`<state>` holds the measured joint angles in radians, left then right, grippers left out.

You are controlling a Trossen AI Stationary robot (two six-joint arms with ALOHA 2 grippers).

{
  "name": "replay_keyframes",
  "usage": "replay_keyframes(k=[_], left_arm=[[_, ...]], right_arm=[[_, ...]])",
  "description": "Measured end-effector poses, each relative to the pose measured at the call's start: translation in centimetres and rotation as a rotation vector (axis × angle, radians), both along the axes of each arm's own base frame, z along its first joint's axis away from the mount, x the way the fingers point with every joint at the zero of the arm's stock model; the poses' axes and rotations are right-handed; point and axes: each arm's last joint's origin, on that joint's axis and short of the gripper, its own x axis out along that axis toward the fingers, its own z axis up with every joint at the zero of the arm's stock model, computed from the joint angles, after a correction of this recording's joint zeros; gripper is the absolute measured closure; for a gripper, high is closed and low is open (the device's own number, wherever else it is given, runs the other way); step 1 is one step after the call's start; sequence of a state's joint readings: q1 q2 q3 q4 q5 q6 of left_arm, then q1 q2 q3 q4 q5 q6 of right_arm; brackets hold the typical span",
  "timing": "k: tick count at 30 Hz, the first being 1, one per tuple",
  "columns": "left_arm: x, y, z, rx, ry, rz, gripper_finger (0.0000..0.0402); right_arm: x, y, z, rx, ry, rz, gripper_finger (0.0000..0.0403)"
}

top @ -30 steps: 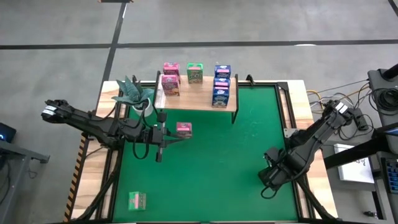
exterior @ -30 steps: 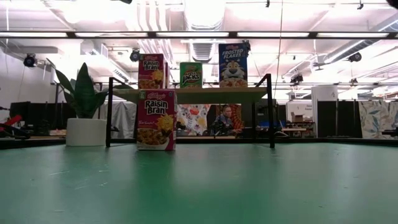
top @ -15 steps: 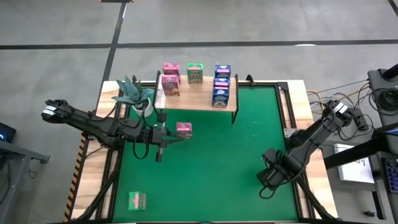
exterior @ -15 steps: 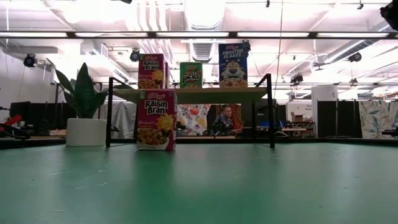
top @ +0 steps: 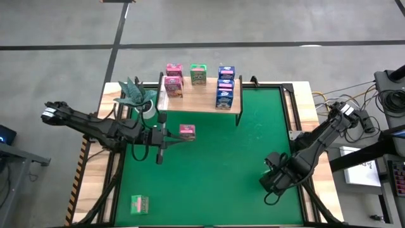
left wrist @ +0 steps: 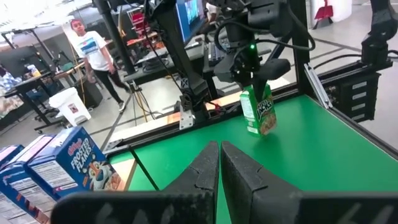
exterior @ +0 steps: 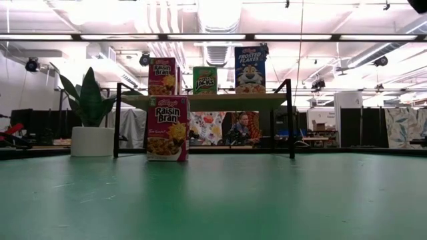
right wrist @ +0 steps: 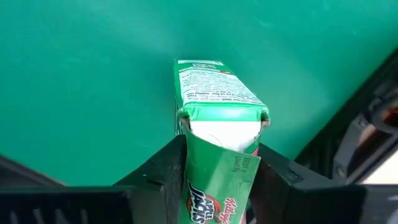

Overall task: Stack cereal on shelf
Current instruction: Put the right green cereal box on the shelf aligned with the other green cereal box

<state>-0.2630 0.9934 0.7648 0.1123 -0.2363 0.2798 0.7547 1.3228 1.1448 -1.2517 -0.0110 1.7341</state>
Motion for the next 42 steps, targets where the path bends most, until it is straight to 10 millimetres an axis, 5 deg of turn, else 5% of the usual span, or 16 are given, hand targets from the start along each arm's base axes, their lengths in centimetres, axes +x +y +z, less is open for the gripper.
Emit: replay_keyframes(k=[9,18,31,36,42], left_arm=[[-2.1,0.6,0.0,-0.025,-0.105,0.001,0.0402],[-3.8,1.1,0.4,-0.001,-0.17,0.009,0.0402],[-6.5,1.9,0.3,0.007,-0.252,0.064,0.0402],[-6.9,2.1,0.2,0.004,-0.266,0.064,0.0402],[-7.0,2.1,0.2,0.007,-0.258,0.067,0.0402]], right_arm=[[2.1,-0.4,4.1,-0.09,-0.277,0.025,0.0287],[8.4,-3.4,9.3,-0.202,-0.467,0.201,0.0287],[19.5,-12.3,15.8,-0.402,-0.609,0.56,0.0287],[22.1,-16.1,16.0,-0.527,-0.608,0.657,0.0287],[22.4,-21.2,15.4,-0.736,-0.488,0.642,0.0287]])
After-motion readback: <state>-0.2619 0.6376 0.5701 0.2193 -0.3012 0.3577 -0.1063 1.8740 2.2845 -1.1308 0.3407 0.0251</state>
